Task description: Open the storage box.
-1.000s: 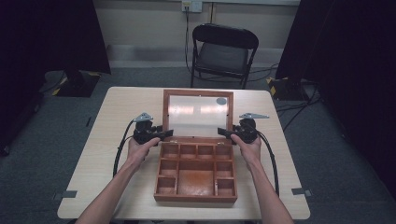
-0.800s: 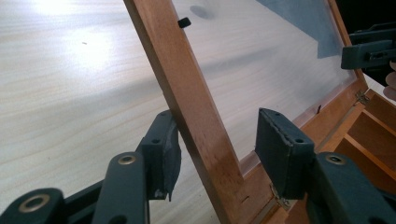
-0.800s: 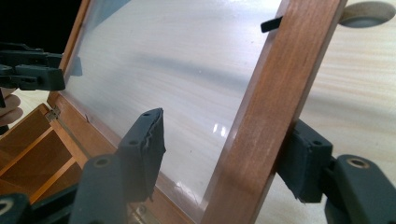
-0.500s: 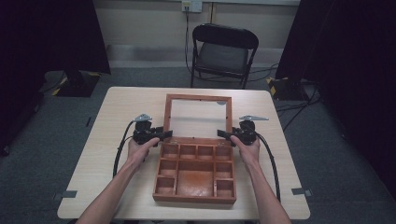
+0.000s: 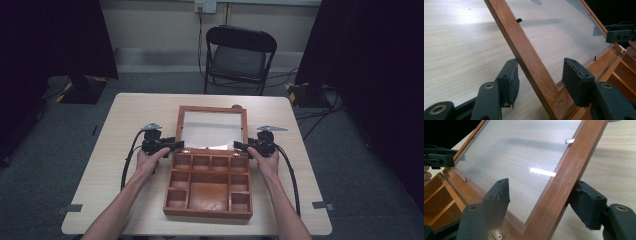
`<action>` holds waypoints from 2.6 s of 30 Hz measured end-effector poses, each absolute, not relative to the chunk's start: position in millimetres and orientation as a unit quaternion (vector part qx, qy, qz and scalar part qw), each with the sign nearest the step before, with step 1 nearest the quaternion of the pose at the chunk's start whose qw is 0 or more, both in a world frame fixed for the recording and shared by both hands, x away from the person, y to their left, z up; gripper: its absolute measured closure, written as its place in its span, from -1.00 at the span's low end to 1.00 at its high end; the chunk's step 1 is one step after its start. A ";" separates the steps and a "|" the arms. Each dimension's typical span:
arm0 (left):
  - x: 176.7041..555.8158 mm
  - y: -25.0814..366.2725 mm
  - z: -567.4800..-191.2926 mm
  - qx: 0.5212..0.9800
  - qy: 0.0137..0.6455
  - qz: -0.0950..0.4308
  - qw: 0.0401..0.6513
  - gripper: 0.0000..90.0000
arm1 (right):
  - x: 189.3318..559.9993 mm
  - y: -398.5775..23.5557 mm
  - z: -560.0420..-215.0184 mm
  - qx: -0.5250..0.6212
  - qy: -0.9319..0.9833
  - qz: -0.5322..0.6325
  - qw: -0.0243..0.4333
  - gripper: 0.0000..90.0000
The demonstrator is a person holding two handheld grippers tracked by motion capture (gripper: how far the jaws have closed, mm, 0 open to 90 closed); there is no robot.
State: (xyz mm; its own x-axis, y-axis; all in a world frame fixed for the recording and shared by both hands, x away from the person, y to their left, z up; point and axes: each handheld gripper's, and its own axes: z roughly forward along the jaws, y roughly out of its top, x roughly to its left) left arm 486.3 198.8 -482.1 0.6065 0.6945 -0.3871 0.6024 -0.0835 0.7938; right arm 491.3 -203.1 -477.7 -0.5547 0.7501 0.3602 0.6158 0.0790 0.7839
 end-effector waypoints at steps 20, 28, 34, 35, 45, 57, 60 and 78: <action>486.8 196.1 -482.8 0.748 0.447 0.065 0.487 -0.04 | 494.3 -206.6 -484.0 0.489 0.723 0.486 0.048 -0.32; 486.6 195.4 -484.0 0.749 0.446 0.070 0.484 -0.06 | 493.9 -204.9 -485.7 0.502 0.724 0.469 0.062 -0.39; 484.9 194.9 -482.0 0.754 0.443 0.071 0.480 -0.11 | 489.3 -206.1 -477.4 0.492 0.728 0.472 0.069 -0.42; 483.7 194.7 -481.0 0.753 0.444 0.073 0.481 -0.11 | 489.3 -206.1 -477.4 0.492 0.728 0.472 0.069 -0.42; 464.8 203.7 -460.5 0.776 0.423 0.106 0.456 -0.31 | 467.2 -223.1 -458.8 0.483 0.733 0.470 0.091 -0.49; 431.8 240.9 -457.9 0.781 0.430 0.109 0.439 -0.39 | 420.8 -252.2 -444.2 0.480 0.740 0.457 0.115 -0.65; 420.0 247.2 -457.8 0.794 0.421 0.121 0.422 -0.40 | 406.9 -258.5 -441.6 0.483 0.729 0.473 0.109 -0.66; 384.2 292.9 -487.6 0.809 0.460 0.180 0.318 -0.50 | 365.1 -286.9 -480.2 0.519 0.762 0.352 0.163 -0.62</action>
